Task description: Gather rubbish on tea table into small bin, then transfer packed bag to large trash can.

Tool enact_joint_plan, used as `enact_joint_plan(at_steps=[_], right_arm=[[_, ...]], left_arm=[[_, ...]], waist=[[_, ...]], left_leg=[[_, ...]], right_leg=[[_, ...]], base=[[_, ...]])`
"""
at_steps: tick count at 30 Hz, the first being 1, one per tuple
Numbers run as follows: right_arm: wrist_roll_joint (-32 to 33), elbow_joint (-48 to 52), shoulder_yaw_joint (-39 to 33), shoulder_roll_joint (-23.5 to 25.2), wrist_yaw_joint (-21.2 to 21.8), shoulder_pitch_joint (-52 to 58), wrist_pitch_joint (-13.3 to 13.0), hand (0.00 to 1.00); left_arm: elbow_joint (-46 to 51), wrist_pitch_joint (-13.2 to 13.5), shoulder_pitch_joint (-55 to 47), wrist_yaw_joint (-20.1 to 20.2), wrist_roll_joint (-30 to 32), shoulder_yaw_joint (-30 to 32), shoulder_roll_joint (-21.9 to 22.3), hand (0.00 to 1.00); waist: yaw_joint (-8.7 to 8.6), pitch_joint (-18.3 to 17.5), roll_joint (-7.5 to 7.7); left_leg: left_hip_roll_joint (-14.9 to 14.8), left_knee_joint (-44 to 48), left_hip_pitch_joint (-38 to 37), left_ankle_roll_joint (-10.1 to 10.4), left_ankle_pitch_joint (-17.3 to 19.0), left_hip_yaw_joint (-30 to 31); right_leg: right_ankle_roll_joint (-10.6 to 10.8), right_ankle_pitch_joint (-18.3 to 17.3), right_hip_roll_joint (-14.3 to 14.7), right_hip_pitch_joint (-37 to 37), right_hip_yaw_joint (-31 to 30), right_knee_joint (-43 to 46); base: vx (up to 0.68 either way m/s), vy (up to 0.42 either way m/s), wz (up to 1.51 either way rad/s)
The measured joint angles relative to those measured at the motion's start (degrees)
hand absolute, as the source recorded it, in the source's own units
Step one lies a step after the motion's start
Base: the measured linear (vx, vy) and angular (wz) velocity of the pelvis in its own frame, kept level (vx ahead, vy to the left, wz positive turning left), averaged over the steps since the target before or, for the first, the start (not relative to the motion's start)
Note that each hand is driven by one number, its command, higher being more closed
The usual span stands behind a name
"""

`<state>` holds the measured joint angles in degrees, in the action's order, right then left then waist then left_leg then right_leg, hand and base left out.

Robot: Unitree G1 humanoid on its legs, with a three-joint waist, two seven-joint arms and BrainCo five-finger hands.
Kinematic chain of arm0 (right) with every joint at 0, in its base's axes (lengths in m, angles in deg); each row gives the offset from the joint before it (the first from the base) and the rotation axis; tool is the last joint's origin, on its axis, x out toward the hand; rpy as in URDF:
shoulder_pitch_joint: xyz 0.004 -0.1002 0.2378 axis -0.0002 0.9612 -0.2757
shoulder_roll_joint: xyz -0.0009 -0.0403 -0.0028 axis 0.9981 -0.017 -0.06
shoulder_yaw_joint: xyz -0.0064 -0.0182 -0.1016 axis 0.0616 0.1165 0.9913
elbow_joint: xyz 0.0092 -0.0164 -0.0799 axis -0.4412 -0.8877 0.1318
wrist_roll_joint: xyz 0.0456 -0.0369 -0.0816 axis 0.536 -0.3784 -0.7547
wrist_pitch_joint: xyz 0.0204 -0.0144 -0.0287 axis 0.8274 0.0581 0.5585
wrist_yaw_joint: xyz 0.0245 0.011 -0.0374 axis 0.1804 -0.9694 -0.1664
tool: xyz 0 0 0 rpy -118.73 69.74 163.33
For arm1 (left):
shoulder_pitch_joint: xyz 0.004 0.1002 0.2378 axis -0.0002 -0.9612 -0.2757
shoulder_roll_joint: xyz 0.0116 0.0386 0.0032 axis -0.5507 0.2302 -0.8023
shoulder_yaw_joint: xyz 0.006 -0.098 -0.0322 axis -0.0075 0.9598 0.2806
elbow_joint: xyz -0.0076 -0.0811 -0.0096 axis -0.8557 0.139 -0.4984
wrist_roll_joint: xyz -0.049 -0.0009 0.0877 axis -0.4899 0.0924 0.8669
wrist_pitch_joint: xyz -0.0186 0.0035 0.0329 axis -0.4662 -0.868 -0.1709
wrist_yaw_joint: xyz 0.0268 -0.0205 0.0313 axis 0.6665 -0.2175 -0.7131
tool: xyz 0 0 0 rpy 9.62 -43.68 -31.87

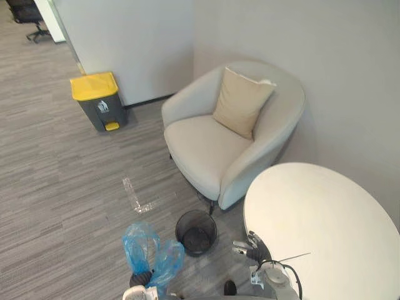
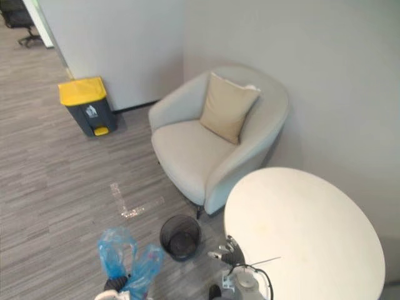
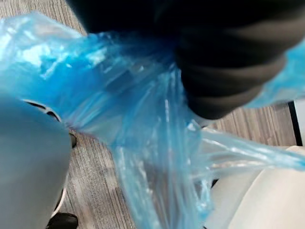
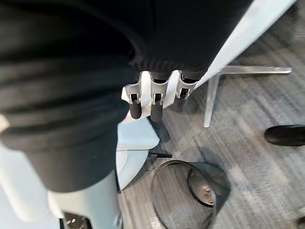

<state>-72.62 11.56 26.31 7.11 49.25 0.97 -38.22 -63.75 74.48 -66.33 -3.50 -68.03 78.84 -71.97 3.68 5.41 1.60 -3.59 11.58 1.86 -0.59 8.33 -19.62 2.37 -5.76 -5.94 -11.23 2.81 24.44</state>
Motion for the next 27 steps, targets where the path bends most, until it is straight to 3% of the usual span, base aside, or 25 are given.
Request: enact_joint_plan(at_steps=[2, 4, 6, 7, 9, 10, 13, 16, 17, 20, 21, 22, 23, 27], right_arm=[[-0.33, 0.04, 0.22, 0.51, -0.28, 0.13, 0.01, 0.00], [-1.43, 1.02, 0.22, 1.13, -0.61, 0.08, -0.07, 0.00], [-1.47, 1.03, 0.21, 1.13, -1.51, -0.83, -0.06, 0.00], [-1.45, 1.00, 0.28, 0.80, -1.88, -1.36, -0.05, 0.00], [-1.45, 0.96, 0.46, -0.51, -2.45, -1.70, -0.10, 0.00], [-1.34, 0.95, 0.47, -0.57, -2.84, -1.78, -0.08, 0.00], [-1.34, 0.66, 0.53, -0.51, -3.84, -2.43, 0.07, 0.00], [-1.20, -0.28, -0.73, -0.50, -4.40, -3.67, -0.01, 0.00], [-1.22, -0.47, -1.56, -0.51, -4.72, -3.93, -0.18, 0.00], [-1.26, -3.06, -4.14, -0.70, -4.91, -4.04, -0.21, 0.00], [-1.27, -4.33, -4.52, -0.68, -4.90, -3.71, 0.17, 0.00], [-1.28, -4.89, -4.56, -0.67, -4.91, -2.84, 0.62, 0.00], [-1.30, -6.01, -5.00, -0.23, -4.90, -2.69, 0.83, 0.00], [-1.32, -9.00, -5.08, 1.92, -4.68, -1.53, 1.19, 0.00]], left_arm=[[1.39, 0.01, -0.79, -0.02, -0.09, -0.02, -0.23, 1.00], [2.55, 0.01, -1.14, -0.27, -0.30, -0.01, -0.70, 1.00], [3.21, -0.08, -0.28, -1.05, -0.39, -0.18, -0.23, 1.00], [3.20, -0.09, 0.09, -1.16, -0.46, -0.38, 0.33, 1.00], [3.15, -0.03, 0.23, -1.48, -0.72, -1.82, 1.70, 1.00], [3.09, -0.06, 0.52, -2.13, -0.72, -2.76, 1.68, 1.00], [3.10, -0.08, 0.81, -2.16, -0.74, -3.50, 1.71, 1.00], [3.42, -0.07, 1.11, -2.16, -0.69, -3.54, 1.58, 1.00], [3.41, -0.09, 1.04, -2.16, -0.69, -3.63, 1.58, 1.00], [2.53, -0.09, 1.84, -2.09, -0.69, -4.57, 1.66, 1.00], [2.11, -0.08, 1.93, -2.07, -0.68, -4.75, 1.66, 1.00], [1.40, -0.10, 2.03, -2.05, -0.67, -4.82, 1.70, 1.00], [0.90, -0.10, 2.55, -2.01, -0.67, -4.67, 1.47, 1.00], [-1.84, -0.18, 2.24, -2.15, -0.60, -5.28, -2.06, 1.00]], waist=[[0.16, -0.33, 0.82], [0.54, -1.23, 2.29], [1.36, -1.48, 2.72], [2.04, -1.36, 1.29], [2.19, -0.60, -1.26], [1.99, -0.53, -1.75], [1.80, 0.05, -1.87], [1.82, 1.17, -1.62], [1.36, 1.32, -1.24], [0.51, 1.38, -1.03], [-0.08, 1.42, -0.95], [-0.23, 1.08, -1.77], [-0.19, 1.63, -1.33], [-0.07, 0.46, 0.90]], left_leg=[[-0.13, 1.52, 0.56, 0.05, -0.03, 0.55], [-0.11, 4.26, 2.89, 0.61, -0.38, 1.92], [-0.82, 6.53, 5.61, 1.51, -0.89, 3.04], [-1.63, 6.42, 6.59, 2.79, -1.75, 3.70], [-3.14, 5.35, 7.94, 3.77, -3.88, 6.37], [-3.22, 2.85, 8.04, 4.34, -6.27, 7.83], [-4.01, -2.01, 8.11, 5.71, -9.89, 9.18], [-4.46, 2.45, 8.13, 4.46, -9.11, 7.91], [-3.70, 5.55, 8.08, 3.54, -6.26, 7.23], [-3.73, 10.28, 6.48, 3.64, -0.45, 4.86], [-3.86, 10.26, 5.30, 3.45, 0.70, 4.26], [-3.84, 5.98, 2.97, 4.50, 1.69, 3.72], [-2.61, 2.36, 1.80, 5.36, 1.27, 3.44], [1.86, -5.60, -0.27, 2.79, -2.44, 3.25]], right_leg=[[2.69, -5.24, -1.49, 1.55, -0.58, 8.15], [4.27, -10.67, -2.75, 5.06, -1.42, 9.83], [2.60, -12.82, -1.86, 7.04, -0.47, 3.55], [0.61, -12.79, -0.39, 8.59, 0.04, -1.19], [-0.93, -10.31, 1.88, 9.48, 2.60, -4.38], [-1.63, -9.66, 2.38, 9.38, 4.30, -4.89], [-3.49, -8.18, 3.08, 8.50, 8.46, -5.79], [-4.55, -6.66, 1.99, 8.02, 10.38, -6.54], [-4.14, -5.98, 0.72, 7.38, 11.34, -6.69], [-2.64, -3.62, -2.07, 6.24, 14.39, -8.36], [-1.88, -3.14, -2.70, 6.42, 15.11, -8.87], [-0.77, -2.58, -2.92, 6.25, 15.57, -8.99], [0.16, -2.07, -3.28, 6.11, 14.99, -9.40], [1.83, 3.19, -4.66, 7.69, 13.71, -17.26]], base=[[-0.06, -0.098, 0.12], [-0.05, -0.202, 0.29], [-0.11, -0.234, 0.16], [-0.21, -0.246, 0.14], [-0.24, -0.176, 0.41], [-0.24, -0.144, 0.66], [-0.23, -0.138, 0.60], [-0.19, -0.010, 0.37], [-0.18, 0.063, 0.43], [-0.15, 0.149, 0.62], [-0.07, 0.216, 0.68], [-0.03, 0.231, 0.49], [-0.04, 0.258, 0.28], [-0.02, 0.176, 0.01]])
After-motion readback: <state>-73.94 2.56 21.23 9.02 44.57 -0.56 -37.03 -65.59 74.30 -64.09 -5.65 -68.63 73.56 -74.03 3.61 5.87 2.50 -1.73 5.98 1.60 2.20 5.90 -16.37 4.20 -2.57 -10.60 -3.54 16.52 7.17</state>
